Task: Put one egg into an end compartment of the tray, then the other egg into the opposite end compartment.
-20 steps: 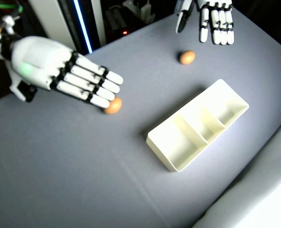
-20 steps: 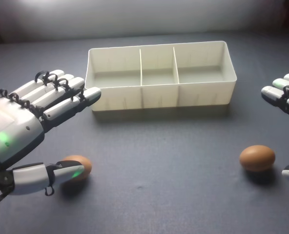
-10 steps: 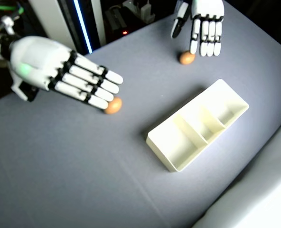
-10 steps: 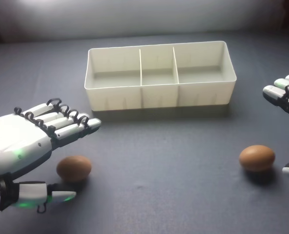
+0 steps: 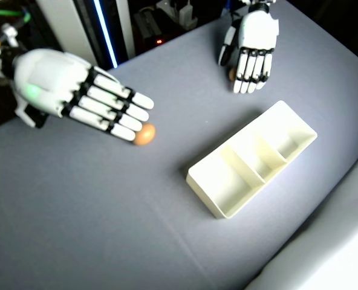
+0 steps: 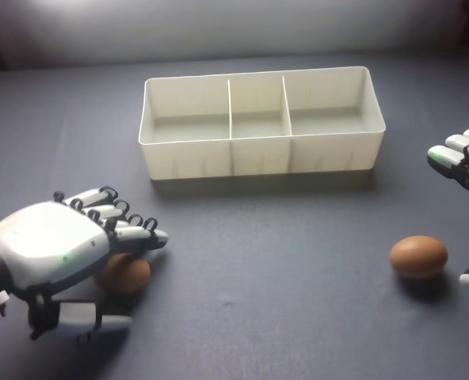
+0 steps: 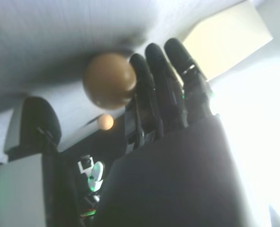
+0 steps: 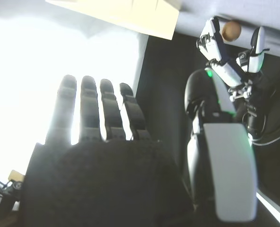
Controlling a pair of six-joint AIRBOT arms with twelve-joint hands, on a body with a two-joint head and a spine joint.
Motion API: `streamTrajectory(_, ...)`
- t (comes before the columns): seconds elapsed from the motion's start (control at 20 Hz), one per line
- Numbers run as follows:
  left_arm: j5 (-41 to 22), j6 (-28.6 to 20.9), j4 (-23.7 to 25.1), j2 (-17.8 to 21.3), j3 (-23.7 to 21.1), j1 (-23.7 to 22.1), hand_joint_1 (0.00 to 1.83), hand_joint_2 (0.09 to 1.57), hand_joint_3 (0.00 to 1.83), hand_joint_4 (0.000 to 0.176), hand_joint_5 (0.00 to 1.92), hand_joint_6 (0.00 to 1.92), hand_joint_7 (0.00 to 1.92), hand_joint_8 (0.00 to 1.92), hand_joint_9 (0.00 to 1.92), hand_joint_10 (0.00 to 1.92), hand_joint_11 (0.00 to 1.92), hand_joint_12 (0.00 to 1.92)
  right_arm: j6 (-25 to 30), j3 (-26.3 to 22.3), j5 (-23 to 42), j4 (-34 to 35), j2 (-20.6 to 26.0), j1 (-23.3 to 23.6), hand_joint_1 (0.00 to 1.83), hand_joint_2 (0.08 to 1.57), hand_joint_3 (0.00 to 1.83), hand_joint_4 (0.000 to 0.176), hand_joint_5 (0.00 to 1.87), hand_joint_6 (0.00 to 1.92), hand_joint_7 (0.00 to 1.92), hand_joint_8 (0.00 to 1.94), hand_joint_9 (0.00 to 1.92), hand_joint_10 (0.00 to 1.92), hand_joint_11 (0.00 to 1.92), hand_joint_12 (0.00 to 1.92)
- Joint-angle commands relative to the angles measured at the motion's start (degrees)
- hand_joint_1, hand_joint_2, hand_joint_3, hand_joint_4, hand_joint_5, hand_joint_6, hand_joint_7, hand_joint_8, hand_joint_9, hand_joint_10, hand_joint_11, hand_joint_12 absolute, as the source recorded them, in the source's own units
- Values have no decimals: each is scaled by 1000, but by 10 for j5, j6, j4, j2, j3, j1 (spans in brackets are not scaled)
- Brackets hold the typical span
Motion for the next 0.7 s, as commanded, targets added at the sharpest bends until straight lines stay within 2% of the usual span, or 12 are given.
streamTrajectory(0.0, -35, 1, -3, -3, 1, -3, 1132, 1202, 22, 0, 696, 994, 801, 1295, 732, 1603, 556, 1902, 4, 2, 75, -3, 1, 0, 472, 1242, 23, 0, 0, 0, 0, 0, 0, 0, 0, 0)
streamTrajectory(0.05, -42, 1, -3, -2, 0, -4, 1176, 1256, 20, 0, 685, 1146, 750, 1622, 967, 1853, 1004, 1917, 4, 2, 75, -3, 1, 0, 434, 1251, 24, 0, 0, 0, 0, 0, 0, 0, 0, 0)
streamTrajectory(0.15, -67, 1, 2, 8, -7, -9, 1160, 1314, 11, 0, 623, 1261, 669, 1806, 1054, 1918, 1187, 1921, 6, 2, 77, -2, 1, 0, 406, 1254, 21, 0, 0, 0, 0, 0, 0, 0, 0, 0)
streamTrajectory(0.3, -116, 5, 11, 32, -23, -19, 1168, 1316, 0, 0, 620, 1251, 674, 1795, 1034, 1921, 1154, 1921, 8, 2, 81, -2, 1, 0, 428, 1255, 17, 0, 0, 0, 0, 0, 0, 0, 0, 0)
streamTrajectory(0.35, -124, 6, 14, 35, -24, -26, 1172, 1299, 0, 0, 643, 1418, 675, 1615, 1054, 1921, 1172, 1921, 9, 2, 82, -2, 1, 0, 432, 1255, 17, 0, 0, 0, 0, 0, 0, 0, 0, 0)
streamTrajectory(0.4, -130, 9, 16, 39, -25, -36, 1187, 1288, 0, 0, 675, 1212, 702, 1710, 993, 1888, 1064, 1921, 9, 1, 84, -2, 1, 0, 436, 1259, 18, 0, 0, 0, 0, 0, 0, 0, 0, 0)
streamTrajectory(0.45, -132, 16, 16, 40, -24, -47, 1198, 1268, 0, 0, 696, 1177, 749, 1651, 928, 1773, 949, 1903, 10, 1, 86, -3, 1, 0, 449, 1256, 15, 0, 0, 0, 0, 0, 0, 0, 0, 0)
streamTrajectory(0.5, -135, 27, 10, 40, -18, -67, 1209, 1248, 0, 0, 718, 1157, 793, 1578, 941, 1690, 941, 1856, 11, 1, 88, -3, 1, 0, 453, 1253, 13, 0, 0, 0, 0, 0, 0, 0, 0, 0)
streamTrajectory(0.55, -136, 28, 7, 37, -12, -78, 1199, 1231, 0, 0, 716, 1222, 838, 1438, 913, 1481, 879, 1721, 11, 1, 89, -3, 1, 0, 468, 1251, 11, 0, 0, 0, 0, 0, 0, 0, 0, 0)
streamTrajectory(0.65, -125, 33, -7, 23, 12, -116, 1219, 1225, 0, 0, 748, 1117, 832, 1495, 880, 1517, 834, 1747, 11, 1, 90, -2, 1, -1, 468, 1248, 9, 0, 0, 0, 0, 0, 0, 0, 0, 0)
